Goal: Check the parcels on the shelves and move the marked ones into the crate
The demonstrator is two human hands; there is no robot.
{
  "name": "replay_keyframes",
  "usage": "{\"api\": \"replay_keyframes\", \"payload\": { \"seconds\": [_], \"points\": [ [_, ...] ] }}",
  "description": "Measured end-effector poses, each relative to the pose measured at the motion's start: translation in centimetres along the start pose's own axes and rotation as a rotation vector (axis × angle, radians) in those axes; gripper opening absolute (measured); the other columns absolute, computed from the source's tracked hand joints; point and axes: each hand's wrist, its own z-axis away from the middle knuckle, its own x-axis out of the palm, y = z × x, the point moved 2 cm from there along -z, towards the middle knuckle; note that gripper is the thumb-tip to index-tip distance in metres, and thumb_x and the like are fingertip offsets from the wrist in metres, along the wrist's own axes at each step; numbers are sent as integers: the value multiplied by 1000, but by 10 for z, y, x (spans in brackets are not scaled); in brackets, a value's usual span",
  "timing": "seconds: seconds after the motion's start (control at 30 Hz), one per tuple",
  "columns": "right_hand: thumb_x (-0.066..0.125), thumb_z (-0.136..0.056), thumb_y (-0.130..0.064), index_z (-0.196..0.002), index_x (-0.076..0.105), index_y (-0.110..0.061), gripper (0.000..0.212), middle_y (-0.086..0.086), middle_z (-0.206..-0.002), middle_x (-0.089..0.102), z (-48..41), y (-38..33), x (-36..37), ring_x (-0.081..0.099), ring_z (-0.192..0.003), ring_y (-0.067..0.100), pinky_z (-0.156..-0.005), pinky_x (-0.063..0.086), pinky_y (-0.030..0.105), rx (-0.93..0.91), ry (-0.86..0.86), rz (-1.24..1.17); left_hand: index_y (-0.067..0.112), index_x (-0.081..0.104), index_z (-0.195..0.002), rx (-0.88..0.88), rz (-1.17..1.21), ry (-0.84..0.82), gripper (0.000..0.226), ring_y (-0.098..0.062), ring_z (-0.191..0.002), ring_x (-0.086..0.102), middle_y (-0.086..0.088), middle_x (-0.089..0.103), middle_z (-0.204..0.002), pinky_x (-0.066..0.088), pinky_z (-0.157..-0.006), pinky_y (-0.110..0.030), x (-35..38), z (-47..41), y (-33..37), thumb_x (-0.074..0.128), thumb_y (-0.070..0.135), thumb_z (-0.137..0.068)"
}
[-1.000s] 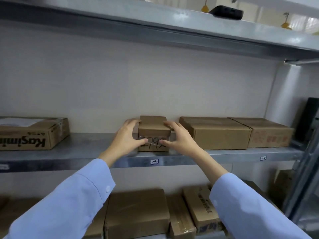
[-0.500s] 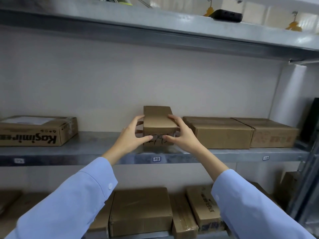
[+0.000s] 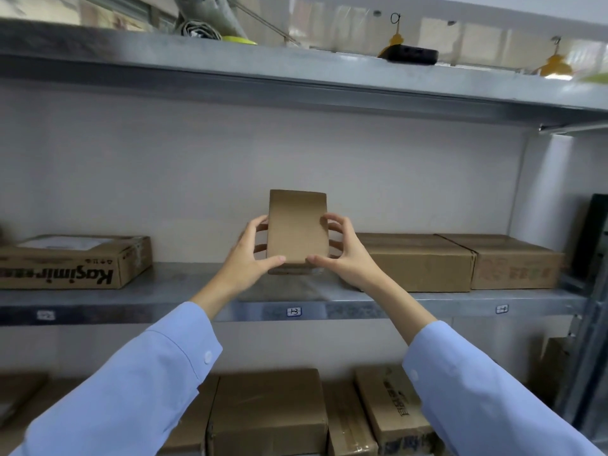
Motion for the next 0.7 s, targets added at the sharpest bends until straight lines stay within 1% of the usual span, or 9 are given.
{"api": "replay_keyframes", "payload": {
  "seconds": [0.1,0.17,0.2,0.3,0.4,0.47,0.5,0.6,0.7],
  "points": [
    [86,-73,-11,-150,22,-32,102,-2,-143,38,-1,-6,-2,52,-120,9,-83,51,12,-27,-3,-9,35,21,-149,-15,-82,3,98,-21,-130,48,7,34,-150,43,-107,-45,-3,-1,-2,83,30,-73],
    [85,-73,-8,-153,15,-33,109,-11,-131,43,-3,-7,-3,55,-113,-1,-82,50,10,-27,2,-28,37,19,-150,-5,-123,1,103,-19,-135,42,8,31,-152,42,-108,-48,-4,-2,-1,84,32,-71],
    [85,-73,-8,-154,13,-33,112,-13,-127,43,-4,-7,-4,56,-111,-1,-85,50,11,-23,12,-43,36,19,-150,3,-123,1,103,-19,-135,42,8,31,-152,43,-107,-49,-4,-2,1,85,30,-71],
    [86,-73,-13,-156,11,-34,113,-2,-131,44,-5,-9,-6,56,-118,14,-99,50,26,-10,29,-62,32,23,-151,5,-64,17,98,-16,-128,46,6,33,-149,46,-104,-43,0,-2,8,83,19,-75],
    [86,-75,-18,-156,19,-29,106,4,-130,41,-7,-9,-7,52,-120,13,-91,48,11,-14,39,-17,32,27,-149,3,2,38,89,-16,-122,49,4,36,-142,47,-101,-37,1,-1,16,80,15,-79],
    [85,-76,-22,-154,27,-28,98,4,-130,41,-6,-8,-7,49,-123,12,-89,45,6,-20,35,23,32,32,-147,3,9,40,83,-17,-123,50,3,38,-137,46,-99,-35,2,-1,19,79,17,-80],
    [85,-76,-26,-152,30,-29,94,3,-130,41,-5,-9,-7,47,-123,10,-93,43,8,-23,32,48,31,33,-147,3,-2,41,82,-17,-124,51,1,39,-134,47,-99,-35,2,-1,20,79,19,-80],
    [84,-76,-34,-146,39,-29,84,-2,-134,44,-2,-9,-9,43,-120,5,-107,42,31,-10,35,73,30,33,-148,6,-19,48,82,-15,-128,47,1,40,-133,45,-102,-35,4,0,23,79,23,-81],
    [84,-75,-38,-144,39,-27,83,-13,-136,49,1,-12,-10,45,-115,-6,-105,42,31,-21,41,92,30,34,-148,-18,-31,56,86,-13,-130,45,5,40,-142,37,-107,-32,3,-1,24,79,38,-77]
  ]
}}
